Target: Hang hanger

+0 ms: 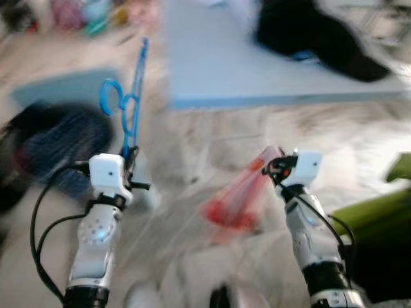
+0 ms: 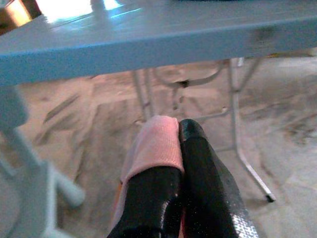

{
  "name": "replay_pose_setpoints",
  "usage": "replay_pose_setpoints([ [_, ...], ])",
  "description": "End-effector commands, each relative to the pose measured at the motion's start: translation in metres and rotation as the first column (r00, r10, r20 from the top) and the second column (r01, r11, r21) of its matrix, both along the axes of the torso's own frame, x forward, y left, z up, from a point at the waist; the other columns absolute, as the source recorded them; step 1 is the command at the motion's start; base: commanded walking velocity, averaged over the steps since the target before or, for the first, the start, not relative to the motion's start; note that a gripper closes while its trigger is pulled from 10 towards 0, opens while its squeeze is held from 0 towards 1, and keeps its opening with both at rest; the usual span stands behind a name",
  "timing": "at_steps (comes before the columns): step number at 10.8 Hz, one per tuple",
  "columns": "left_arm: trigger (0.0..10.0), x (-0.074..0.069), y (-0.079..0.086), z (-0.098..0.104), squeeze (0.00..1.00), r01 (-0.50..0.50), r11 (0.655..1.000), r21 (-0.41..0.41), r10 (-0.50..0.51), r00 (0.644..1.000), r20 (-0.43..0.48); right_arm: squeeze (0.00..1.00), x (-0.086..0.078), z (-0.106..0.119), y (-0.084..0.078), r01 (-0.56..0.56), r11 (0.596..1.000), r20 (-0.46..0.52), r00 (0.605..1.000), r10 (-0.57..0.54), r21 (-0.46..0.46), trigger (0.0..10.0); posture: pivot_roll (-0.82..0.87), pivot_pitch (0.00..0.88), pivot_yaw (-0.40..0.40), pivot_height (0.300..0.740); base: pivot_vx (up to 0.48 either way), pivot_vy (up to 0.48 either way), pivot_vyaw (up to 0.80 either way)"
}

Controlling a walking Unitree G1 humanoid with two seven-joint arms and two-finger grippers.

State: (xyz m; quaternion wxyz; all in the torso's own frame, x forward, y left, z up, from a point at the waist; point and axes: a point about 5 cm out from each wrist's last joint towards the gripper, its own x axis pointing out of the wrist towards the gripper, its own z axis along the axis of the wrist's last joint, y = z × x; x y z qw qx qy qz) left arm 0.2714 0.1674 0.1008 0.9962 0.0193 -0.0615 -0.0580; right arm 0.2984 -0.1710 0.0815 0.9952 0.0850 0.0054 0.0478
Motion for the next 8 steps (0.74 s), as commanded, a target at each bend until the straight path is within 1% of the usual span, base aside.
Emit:
replay_pose_setpoints([
  [1,10.0,0.0,-0.01,0.002,0.0,0.032,0.999,-0.008,-0.032,0.999,0.015,0.0,0.0,0.003,-0.01,0.031,1.0,0.01,0.999,-0.03,-0.005,10.0,0.05,0.12,-0.068,0.74,0.48,0.0,0.0],
  [2,10.0,0.001,-0.011,0.003,0.0,0.036,0.999,0.0,-0.036,0.999,0.022,0.0,0.001,0.007,-0.009,0.033,0.999,0.021,0.999,-0.033,-0.013,10.0,0.06,0.12,-0.068,0.74,0.48,0.0,0.0],
  [3,10.0,0.001,-0.011,0.006,0.0,0.036,0.999,0.004,-0.036,0.999,0.03,0.0,0.003,0.01,-0.008,0.039,0.996,0.041,0.999,-0.036,-0.084,10.0,0.06,0.12,-0.068,0.74,0.48,0.0,0.0],
  [4,10.0,0.003,-0.011,0.008,0.0,0.024,1.0,0.013,-0.024,0.999,0.041,0.0,0.003,0.008,-0.002,-0.035,0.999,0.025,0.999,0.036,-0.03,10.0,0.06,0.118,-0.069,0.74,0.371,0.0,0.0],
  [5,10.0,0.005,-0.011,0.009,0.0,0.004,1.0,0.017,-0.005,0.999,0.039,0.0,0.005,0.005,-0.006,0.039,0.999,-0.009,0.999,-0.039,-0.009,10.0,0.06,0.115,-0.07,0.74,0.0,0.0,0.0],
  [6,10.0,0.005,-0.01,0.008,0.0,0.0,1.0,0.024,-0.001,0.999,0.038,0.0,0.006,0.007,-0.005,0.024,0.999,0.007,1.0,-0.024,-0.027,10.0,0.06,0.114,-0.069,0.74,0.0,0.0,0.0],
  [7,10.0,0.005,-0.009,0.008,0.0,0.001,1.0,0.024,-0.002,0.999,0.038,0.0,0.006,0.008,-0.002,-0.003,0.998,0.014,1.0,0.004,-0.069,10.0,0.06,0.114,-0.069,0.74,0.0,0.0,0.0],
  [8,10.0,0.005,-0.009,0.008,0.0,0.004,1.0,0.028,-0.005,0.999,0.04,0.0,0.005,0.007,0.001,-0.03,0.998,0.012,0.999,0.031,-0.059,10.0,0.06,0.114,-0.069,0.74,0.0,-0.379,0.0],
])
